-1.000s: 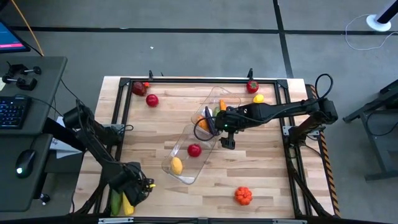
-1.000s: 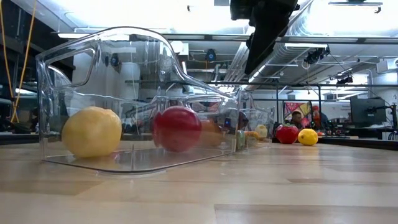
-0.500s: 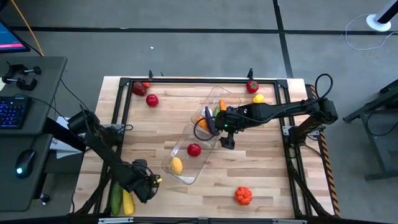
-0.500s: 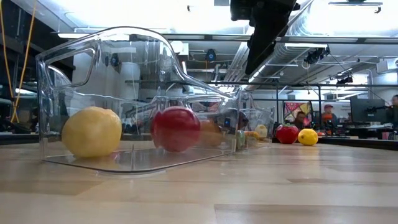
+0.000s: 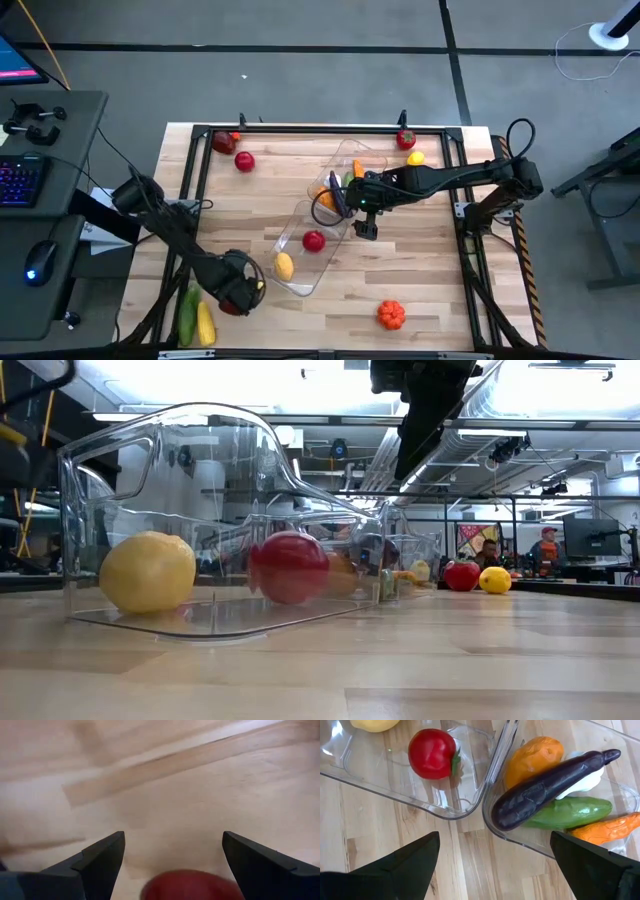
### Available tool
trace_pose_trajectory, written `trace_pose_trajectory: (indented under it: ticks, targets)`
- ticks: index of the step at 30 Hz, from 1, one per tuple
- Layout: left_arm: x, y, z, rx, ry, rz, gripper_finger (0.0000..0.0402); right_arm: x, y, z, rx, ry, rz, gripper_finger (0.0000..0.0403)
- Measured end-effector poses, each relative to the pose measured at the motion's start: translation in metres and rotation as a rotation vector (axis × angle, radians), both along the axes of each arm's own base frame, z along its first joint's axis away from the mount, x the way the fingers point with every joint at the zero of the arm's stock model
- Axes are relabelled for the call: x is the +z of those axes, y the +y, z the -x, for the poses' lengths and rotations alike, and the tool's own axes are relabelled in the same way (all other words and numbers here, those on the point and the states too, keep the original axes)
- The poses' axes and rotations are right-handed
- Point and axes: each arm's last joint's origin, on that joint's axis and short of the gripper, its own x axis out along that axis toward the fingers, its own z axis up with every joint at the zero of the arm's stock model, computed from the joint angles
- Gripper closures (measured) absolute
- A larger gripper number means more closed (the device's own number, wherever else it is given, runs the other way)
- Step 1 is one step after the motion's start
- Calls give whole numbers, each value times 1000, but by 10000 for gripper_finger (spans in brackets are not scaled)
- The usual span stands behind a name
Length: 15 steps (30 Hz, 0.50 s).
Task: Sort produce into baskets
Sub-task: Put the bottom red apple into the top transparent bin
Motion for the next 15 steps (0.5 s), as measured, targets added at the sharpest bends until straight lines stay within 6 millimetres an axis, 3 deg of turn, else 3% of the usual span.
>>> trace_pose_trajectory:
  ticks: [10,15]
  targets:
    - [64,33,20,-701,-109,34,80,0,0,0,6,-4,3,30]
    - [101,37,28,-849,-319,136,80,0,0,0,-12,-4,-6,30]
